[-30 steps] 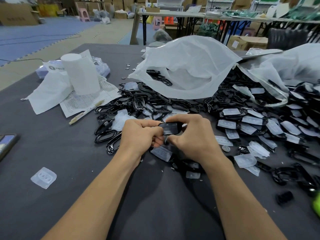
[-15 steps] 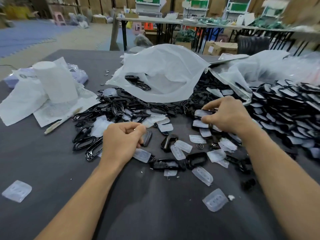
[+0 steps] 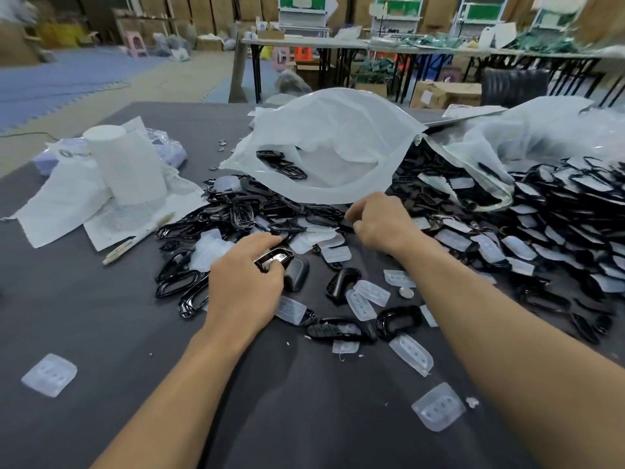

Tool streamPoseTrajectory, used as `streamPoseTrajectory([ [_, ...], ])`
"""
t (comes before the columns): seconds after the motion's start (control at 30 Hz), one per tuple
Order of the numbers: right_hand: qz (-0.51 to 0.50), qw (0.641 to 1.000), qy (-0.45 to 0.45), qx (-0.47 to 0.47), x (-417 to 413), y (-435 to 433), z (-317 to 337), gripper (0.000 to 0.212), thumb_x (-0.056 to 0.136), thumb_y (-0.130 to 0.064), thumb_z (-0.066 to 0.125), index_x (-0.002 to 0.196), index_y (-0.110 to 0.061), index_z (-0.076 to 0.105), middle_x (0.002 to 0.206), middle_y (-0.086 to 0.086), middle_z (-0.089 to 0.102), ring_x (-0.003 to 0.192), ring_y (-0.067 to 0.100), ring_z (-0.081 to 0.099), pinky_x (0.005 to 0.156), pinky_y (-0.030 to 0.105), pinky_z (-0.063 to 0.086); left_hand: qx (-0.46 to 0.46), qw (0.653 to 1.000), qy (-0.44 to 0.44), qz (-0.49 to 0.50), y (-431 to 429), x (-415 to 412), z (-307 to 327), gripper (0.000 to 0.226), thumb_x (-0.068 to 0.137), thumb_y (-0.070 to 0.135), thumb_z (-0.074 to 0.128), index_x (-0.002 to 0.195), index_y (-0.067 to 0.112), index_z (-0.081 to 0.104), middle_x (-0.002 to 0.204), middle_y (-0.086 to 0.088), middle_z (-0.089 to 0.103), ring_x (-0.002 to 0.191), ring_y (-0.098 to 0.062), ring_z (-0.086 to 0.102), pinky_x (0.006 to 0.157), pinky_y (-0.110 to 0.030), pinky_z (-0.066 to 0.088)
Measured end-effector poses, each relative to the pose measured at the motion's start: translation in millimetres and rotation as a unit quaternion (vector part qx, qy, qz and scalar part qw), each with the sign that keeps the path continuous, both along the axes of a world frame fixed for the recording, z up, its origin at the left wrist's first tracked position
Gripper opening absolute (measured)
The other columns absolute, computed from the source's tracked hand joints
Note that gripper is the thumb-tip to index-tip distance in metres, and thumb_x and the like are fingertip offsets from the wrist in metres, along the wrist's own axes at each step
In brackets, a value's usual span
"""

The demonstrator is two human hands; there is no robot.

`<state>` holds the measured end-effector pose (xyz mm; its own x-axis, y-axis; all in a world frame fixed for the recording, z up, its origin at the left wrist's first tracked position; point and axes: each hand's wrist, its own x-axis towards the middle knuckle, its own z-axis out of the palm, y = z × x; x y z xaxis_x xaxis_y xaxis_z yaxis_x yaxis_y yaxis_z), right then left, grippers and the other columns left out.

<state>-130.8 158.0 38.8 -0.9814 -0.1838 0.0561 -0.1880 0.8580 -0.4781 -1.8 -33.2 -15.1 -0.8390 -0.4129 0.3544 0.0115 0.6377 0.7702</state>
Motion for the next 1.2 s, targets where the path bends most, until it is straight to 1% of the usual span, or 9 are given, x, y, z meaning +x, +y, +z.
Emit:
streamPoseTrajectory([
  [0.1,0.006,0.999,-0.002,0.032,-8.6,-17.7,-9.8,0.035,0.087,0.005,0.061,0.112,-0.011,0.079,0.115,0.013,0.077,0.109,0.031,0.070,0.098,0.039,0.057,-0.102,0.994,-0.030,0.026,-6.5,-3.4,-2.6,0.043,0.086,0.009,0.067,0.125,0.025,0.075,0.135,0.011,0.067,0.130,-0.009,0.051,0.113,-0.014,0.029],
  [0.2,-0.009,0.999,0.028,0.030,-12.5,-24.6,-15.2,0.030,0.088,0.002,0.063,0.105,-0.016,0.080,0.110,0.014,0.076,0.107,0.035,0.070,0.095,0.041,0.057,-0.153,0.983,-0.094,0.034,-11.9,-6.1,-3.3,0.044,0.089,0.017,0.066,0.132,0.027,0.071,0.126,-0.001,0.071,0.125,-0.024,0.055,0.112,-0.038,0.039],
  [0.53,-0.054,0.998,0.035,0.008,5.2,-17.3,-14.2,0.033,0.077,0.009,0.066,0.095,-0.014,0.079,0.100,0.014,0.077,0.101,0.035,0.069,0.089,0.042,0.059,0.026,0.994,-0.065,0.079,-12.2,-6.0,2.3,0.029,0.080,0.014,0.076,0.099,0.034,0.081,0.087,0.016,0.074,0.086,-0.009,0.069,0.083,-0.029,0.055],
  [0.67,-0.062,0.998,0.018,-0.005,10.3,-16.6,-7.2,0.033,0.074,0.013,0.065,0.072,-0.019,0.072,0.092,0.013,0.076,0.094,0.032,0.071,0.084,0.041,0.061,0.016,0.990,-0.069,0.119,-15.6,-2.1,5.6,0.026,0.081,0.020,0.071,0.094,0.040,0.081,0.063,0.022,0.066,0.073,-0.004,0.064,0.076,-0.026,0.050],
  [0.77,-0.087,0.996,0.010,0.018,18.5,-14.5,-9.4,0.029,0.077,0.008,0.064,0.083,-0.018,0.074,0.094,0.008,0.075,0.092,0.029,0.069,0.075,0.035,0.054,-0.046,0.990,-0.057,0.124,-15.8,-0.9,3.0,0.030,0.082,0.018,0.068,0.096,0.041,0.082,0.074,0.009,0.075,0.091,-0.019,0.065,0.101,-0.034,0.043],
  [0.87,-0.131,0.986,0.036,-0.099,29.1,-14.0,-13.5,0.029,0.081,0.005,0.066,0.091,-0.022,0.075,0.089,0.000,0.071,0.084,0.021,0.065,0.076,0.034,0.054,-0.121,0.984,-0.047,0.125,-14.3,-2.9,0.6,0.028,0.085,0.020,0.071,0.098,0.042,0.081,0.090,0.005,0.076,0.107,-0.021,0.056,0.092,-0.023,0.021],
  [0.93,-0.126,0.948,-0.003,-0.292,40.6,-20.8,-13.4,0.024,0.082,0.006,0.068,0.089,-0.016,0.074,0.081,0.001,0.070,0.074,0.018,0.064,0.072,0.033,0.055,-0.138,0.982,-0.044,0.118,-15.5,-3.8,-0.6,0.024,0.084,0.024,0.074,0.094,0.044,0.080,0.092,0.011,0.072,0.104,-0.017,0.053,0.088,-0.019,0.015],
  [1.03,-0.106,0.828,-0.127,-0.536,62.5,-38.8,-14.6,0.023,0.091,0.012,0.061,0.084,-0.010,0.063,0.071,0.007,0.066,0.057,0.017,0.065,0.058,0.026,0.056,-0.199,0.976,0.003,0.091,-11.7,-0.6,-3.6,0.007,0.074,0.042,0.084,0.080,0.041,0.081,0.084,0.020,0.073,0.093,-0.012,0.053,0.092,-0.027,0.022],
  [1.2,-0.065,0.735,-0.204,-0.643,81.8,-49.3,-21.3,0.019,0.099,0.008,0.057,0.088,-0.007,0.058,0.072,0.014,0.069,0.058,0.022,0.071,0.055,0.028,0.059,-0.160,0.983,0.027,0.081,-15.0,-12.8,1.6,0.034,0.080,0.053,0.070,0.108,0.037,0.080,0.095,0.011,0.067,0.100,-0.011,0.053,0.098,-0.024,0.028],
])
